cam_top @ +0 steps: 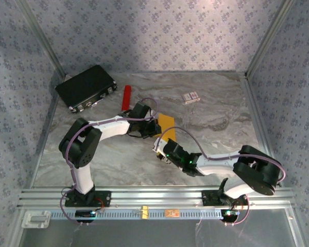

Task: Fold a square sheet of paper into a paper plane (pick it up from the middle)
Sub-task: Third fold the triangle at the center of the table.

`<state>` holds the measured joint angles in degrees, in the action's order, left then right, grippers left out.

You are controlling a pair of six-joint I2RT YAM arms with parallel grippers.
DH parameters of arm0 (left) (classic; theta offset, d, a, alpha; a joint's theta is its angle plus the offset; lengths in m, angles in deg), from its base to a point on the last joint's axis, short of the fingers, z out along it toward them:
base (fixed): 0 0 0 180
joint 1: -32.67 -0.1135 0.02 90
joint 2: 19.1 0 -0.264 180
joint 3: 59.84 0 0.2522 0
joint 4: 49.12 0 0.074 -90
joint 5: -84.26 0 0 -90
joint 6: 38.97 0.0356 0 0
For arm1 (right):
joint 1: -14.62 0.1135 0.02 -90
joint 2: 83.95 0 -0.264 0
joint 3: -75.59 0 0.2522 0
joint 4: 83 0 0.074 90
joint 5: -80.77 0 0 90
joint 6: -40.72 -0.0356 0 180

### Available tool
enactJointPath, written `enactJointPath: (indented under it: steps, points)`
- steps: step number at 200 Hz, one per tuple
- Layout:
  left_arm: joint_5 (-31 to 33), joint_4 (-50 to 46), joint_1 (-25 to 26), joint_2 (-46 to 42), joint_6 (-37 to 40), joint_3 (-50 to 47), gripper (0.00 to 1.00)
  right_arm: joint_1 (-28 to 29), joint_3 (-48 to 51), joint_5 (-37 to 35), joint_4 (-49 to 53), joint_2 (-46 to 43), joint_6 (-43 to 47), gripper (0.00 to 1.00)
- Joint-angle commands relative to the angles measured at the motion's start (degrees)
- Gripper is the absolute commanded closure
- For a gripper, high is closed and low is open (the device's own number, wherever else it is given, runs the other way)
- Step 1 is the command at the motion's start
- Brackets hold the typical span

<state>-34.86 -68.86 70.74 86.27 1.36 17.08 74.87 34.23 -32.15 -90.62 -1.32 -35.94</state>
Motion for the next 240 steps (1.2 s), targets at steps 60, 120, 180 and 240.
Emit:
enactJointPath:
  steps: [60,120,180,240]
  points:
    - [0.2,-0.7,0.7,-1.5,-0.5,-0.6,0.96,1.3,-0.6,-5.5,-3.1,1.6,-0.7,0.63]
    - [0.6,-0.9,0.6,-1.5,-0.5,-0.4,0.96,1.2,0.5,-4.7,-2.5,0.1,-2.6,0.75]
    - [0.8,-1.1,0.8,-1.7,-0.5,-0.5,0.95,0.6,0.3,-4.6,-0.8,-0.6,-4.8,0.89]
    - [2.8,-2.5,0.8,-3.2,0.2,-0.6,0.87,-0.7,0.5,-2.5,0.5,-1.6,-7.1,0.98]
